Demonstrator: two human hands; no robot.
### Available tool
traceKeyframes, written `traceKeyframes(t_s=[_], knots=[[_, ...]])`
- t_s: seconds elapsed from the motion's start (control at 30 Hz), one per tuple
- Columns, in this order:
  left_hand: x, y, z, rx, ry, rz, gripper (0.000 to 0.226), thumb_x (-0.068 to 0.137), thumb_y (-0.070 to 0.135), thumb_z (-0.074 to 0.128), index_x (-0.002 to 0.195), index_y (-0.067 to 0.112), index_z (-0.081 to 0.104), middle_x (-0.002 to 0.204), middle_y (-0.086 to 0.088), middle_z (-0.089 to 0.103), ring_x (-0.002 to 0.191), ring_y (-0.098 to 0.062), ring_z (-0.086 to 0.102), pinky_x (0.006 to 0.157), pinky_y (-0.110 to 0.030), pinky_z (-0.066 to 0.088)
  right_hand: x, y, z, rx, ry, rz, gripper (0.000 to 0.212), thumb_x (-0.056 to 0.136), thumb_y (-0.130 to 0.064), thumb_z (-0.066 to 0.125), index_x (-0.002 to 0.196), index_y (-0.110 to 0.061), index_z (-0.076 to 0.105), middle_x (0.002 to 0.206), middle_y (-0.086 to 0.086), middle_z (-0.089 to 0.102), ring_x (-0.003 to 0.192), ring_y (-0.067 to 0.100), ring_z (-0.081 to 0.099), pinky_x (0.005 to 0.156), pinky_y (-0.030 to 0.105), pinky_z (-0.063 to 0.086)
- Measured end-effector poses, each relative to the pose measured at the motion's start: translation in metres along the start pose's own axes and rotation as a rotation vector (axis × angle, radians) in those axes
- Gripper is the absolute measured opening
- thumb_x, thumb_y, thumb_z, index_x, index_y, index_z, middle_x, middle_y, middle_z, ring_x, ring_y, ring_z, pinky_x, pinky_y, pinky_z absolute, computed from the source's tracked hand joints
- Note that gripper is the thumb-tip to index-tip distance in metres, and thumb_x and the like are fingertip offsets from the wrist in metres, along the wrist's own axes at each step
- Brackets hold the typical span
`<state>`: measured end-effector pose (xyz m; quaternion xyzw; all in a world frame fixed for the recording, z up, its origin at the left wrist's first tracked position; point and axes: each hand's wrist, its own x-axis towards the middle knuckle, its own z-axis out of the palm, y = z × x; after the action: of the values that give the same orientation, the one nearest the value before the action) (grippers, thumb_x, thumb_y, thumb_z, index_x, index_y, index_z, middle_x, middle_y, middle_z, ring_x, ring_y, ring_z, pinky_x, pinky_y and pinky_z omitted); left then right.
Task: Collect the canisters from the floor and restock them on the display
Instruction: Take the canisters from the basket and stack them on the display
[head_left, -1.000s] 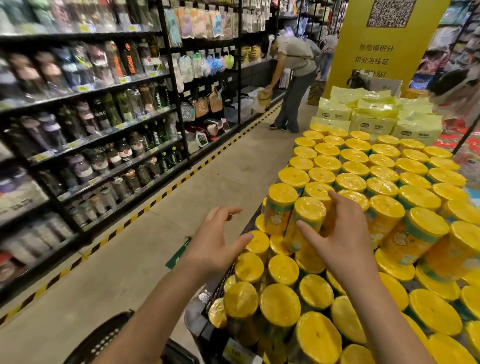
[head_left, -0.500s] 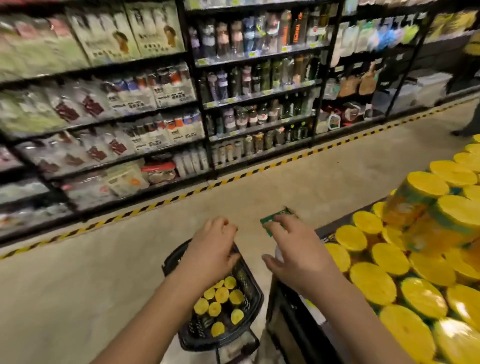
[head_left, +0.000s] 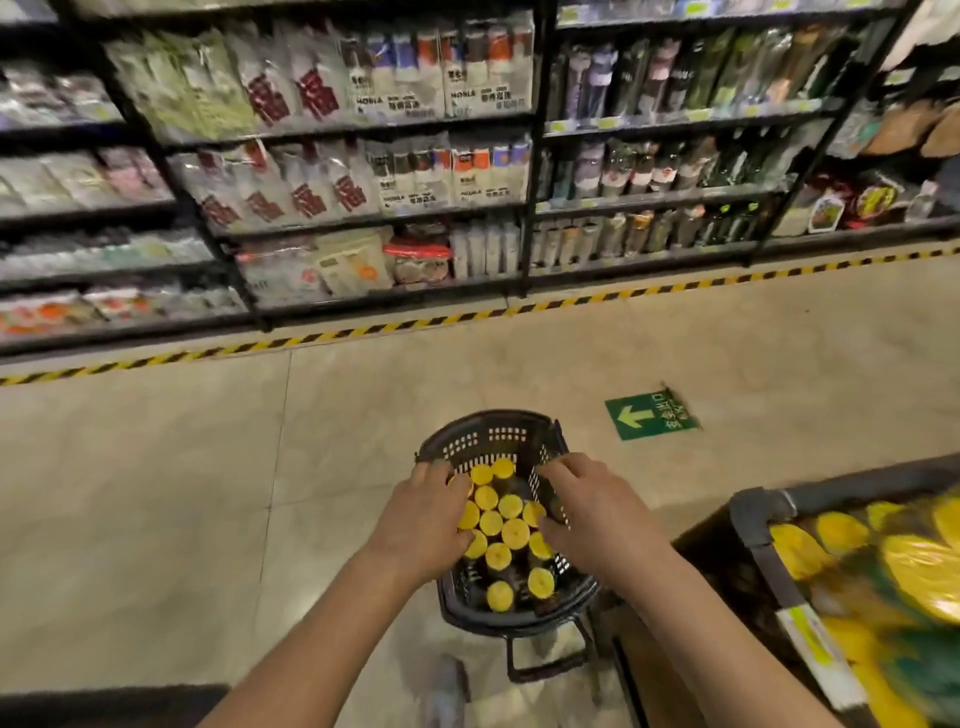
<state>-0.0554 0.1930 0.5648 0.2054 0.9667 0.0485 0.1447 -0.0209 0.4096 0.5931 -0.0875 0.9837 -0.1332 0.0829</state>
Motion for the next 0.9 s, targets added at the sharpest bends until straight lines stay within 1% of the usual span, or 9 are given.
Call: traceKeyframes(t_s=[0.13, 0.27, 0.37, 0.47, 0.57, 0.63, 0.77, 0.9], knots=[[0.025, -0.031, 0.027, -0.015, -0.050, 0.025, 0.054, 0.089, 0.042, 0.064, 0.135, 0.019, 0.050, 0.136, -0.006, 0.047, 0.125, -0.028, 0.044, 0.097, -0.039, 0.046, 0.032, -0.001, 0.042, -0.017, -0.035, 0.045, 0.057, 0.092, -0.039, 0.062, 0.145, -0.023, 0.046, 0.139, 0.001, 0.049, 0.121, 0.025, 0.053, 0.096, 0.037, 0.047], [0.052, -0.043, 0.063, -0.064, -0.129, 0.045, 0.055, 0.090, 0.039, 0.063, 0.140, 0.019, 0.047, 0.138, -0.005, 0.044, 0.128, -0.027, 0.042, 0.099, -0.038, 0.045, 0.057, 0.016, 0.085, 0.020, -0.059, 0.083, 0.051, 0.085, -0.029, 0.071, 0.132, -0.017, 0.058, 0.125, 0.005, 0.059, 0.109, 0.028, 0.059, 0.084, 0.036, 0.049], [0.075, -0.047, 0.104, -0.086, -0.211, 0.036, 0.059, 0.091, 0.040, 0.062, 0.143, 0.020, 0.042, 0.141, -0.004, 0.039, 0.130, -0.026, 0.039, 0.102, -0.038, 0.044, 0.073, 0.038, 0.125, 0.064, -0.072, 0.135, 0.045, 0.083, -0.028, 0.073, 0.125, -0.016, 0.061, 0.119, 0.006, 0.061, 0.104, 0.029, 0.061, 0.080, 0.037, 0.053], [0.100, -0.046, 0.156, -0.113, -0.252, 0.045, 0.057, 0.090, 0.041, 0.064, 0.140, 0.021, 0.045, 0.141, -0.003, 0.039, 0.131, -0.025, 0.039, 0.103, -0.037, 0.043, 0.087, 0.064, 0.171, 0.075, -0.091, 0.171, 0.040, 0.089, -0.034, 0.068, 0.124, -0.018, 0.060, 0.120, 0.003, 0.060, 0.102, 0.027, 0.062, 0.077, 0.037, 0.051], [0.129, -0.043, 0.220, -0.123, -0.303, 0.048, 0.057, 0.091, 0.042, 0.064, 0.141, 0.022, 0.044, 0.139, -0.001, 0.039, 0.131, -0.023, 0.039, 0.106, -0.038, 0.043, 0.098, 0.093, 0.229, 0.091, -0.135, 0.224, 0.044, 0.092, -0.038, 0.065, 0.131, -0.021, 0.058, 0.127, 0.001, 0.057, 0.110, 0.025, 0.060, 0.087, 0.037, 0.050], [0.148, -0.040, 0.266, -0.118, -0.350, 0.054, 0.055, 0.092, 0.041, 0.064, 0.139, 0.021, 0.044, 0.138, -0.002, 0.039, 0.130, -0.023, 0.039, 0.106, -0.038, 0.042, 0.104, 0.112, 0.274, 0.087, -0.178, 0.244, 0.047, 0.090, -0.039, 0.068, 0.131, -0.021, 0.056, 0.127, 0.003, 0.057, 0.111, 0.025, 0.059, 0.090, 0.038, 0.050], [0.174, -0.038, 0.353, -0.076, -0.424, 0.055, 0.051, 0.092, 0.037, 0.066, 0.135, 0.019, 0.045, 0.136, -0.004, 0.039, 0.127, -0.026, 0.041, 0.101, -0.039, 0.044, 0.110, 0.142, 0.361, 0.057, -0.288, 0.255, 0.045, 0.085, -0.035, 0.071, 0.125, -0.020, 0.057, 0.121, 0.005, 0.056, 0.108, 0.031, 0.057, 0.082, 0.041, 0.047], [0.197, -0.039, 0.428, -0.079, -0.492, 0.003, 0.058, 0.092, 0.036, 0.065, 0.143, 0.029, 0.038, 0.137, -0.006, 0.036, 0.127, -0.031, 0.040, 0.098, -0.046, 0.048, 0.112, 0.157, 0.433, 0.051, -0.365, 0.274, 0.041, 0.083, -0.030, 0.072, 0.120, -0.017, 0.059, 0.118, 0.008, 0.055, 0.106, 0.034, 0.057, 0.079, 0.041, 0.046]])
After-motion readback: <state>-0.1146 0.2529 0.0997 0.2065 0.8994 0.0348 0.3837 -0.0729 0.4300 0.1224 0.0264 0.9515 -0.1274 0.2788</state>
